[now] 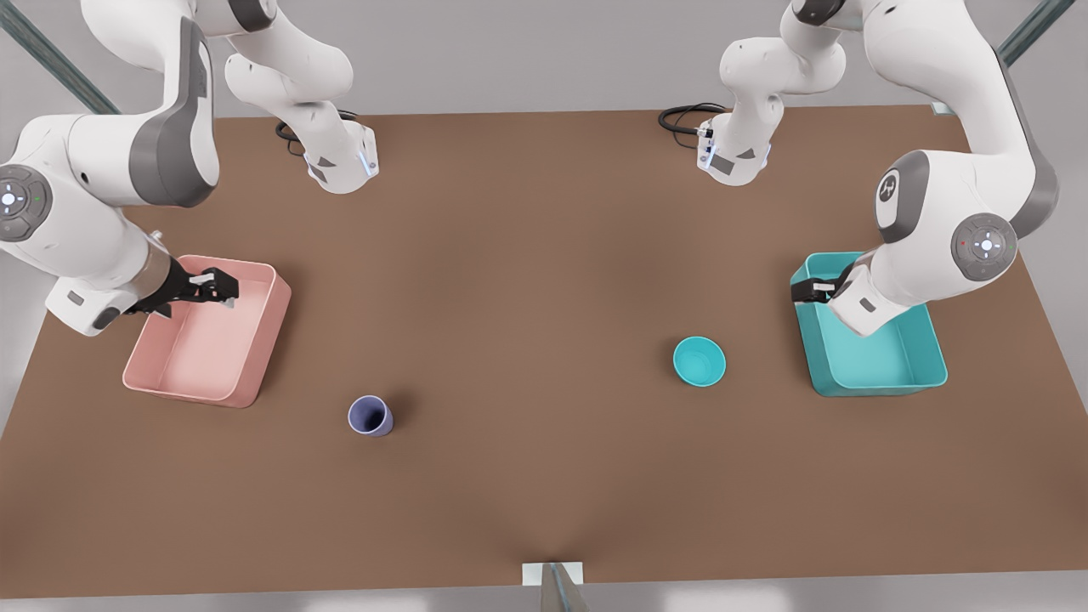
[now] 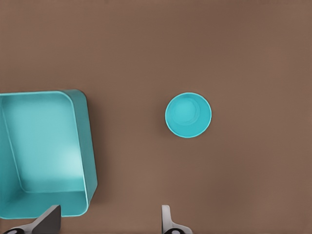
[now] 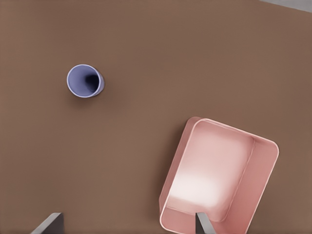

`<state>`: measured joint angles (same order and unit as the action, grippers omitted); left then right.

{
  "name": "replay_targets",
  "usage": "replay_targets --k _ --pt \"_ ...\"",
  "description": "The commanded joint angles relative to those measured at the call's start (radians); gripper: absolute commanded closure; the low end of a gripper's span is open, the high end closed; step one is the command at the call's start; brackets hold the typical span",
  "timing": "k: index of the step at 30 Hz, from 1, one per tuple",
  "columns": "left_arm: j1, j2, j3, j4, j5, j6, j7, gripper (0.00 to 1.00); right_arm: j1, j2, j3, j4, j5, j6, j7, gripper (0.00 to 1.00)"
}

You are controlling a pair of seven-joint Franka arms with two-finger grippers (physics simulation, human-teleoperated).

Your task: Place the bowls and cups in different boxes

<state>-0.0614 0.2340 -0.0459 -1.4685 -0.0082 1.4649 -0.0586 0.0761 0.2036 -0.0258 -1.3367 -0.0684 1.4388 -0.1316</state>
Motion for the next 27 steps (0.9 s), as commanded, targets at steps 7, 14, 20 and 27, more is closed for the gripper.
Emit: replay_targets --k 7,14,20,27 --pt "-0.263 0.252 0.006 0.097 0.043 0.225 -0.130 0.00 0.010 0.250 0.000 -0.009 0.002 0.287 -0.020 0.00" --pt "-0.385 0.455 -0.003 0.132 0.263 0.462 -0.288 0.00 0.004 0.479 0.003 -0.015 0.151 0.549 -0.017 0.00" --pt "-0.383 0.481 -0.006 0.033 0.277 0.414 -0.314 0.00 0.048 0.514 0.003 -0.029 0.170 0.585 -0.016 0.00" --pt "-0.371 0.459 -0.019 -0.110 0.272 0.519 -0.325 0.00 0.083 0.545 0.001 -0.027 0.163 0.585 -0.014 0.00"
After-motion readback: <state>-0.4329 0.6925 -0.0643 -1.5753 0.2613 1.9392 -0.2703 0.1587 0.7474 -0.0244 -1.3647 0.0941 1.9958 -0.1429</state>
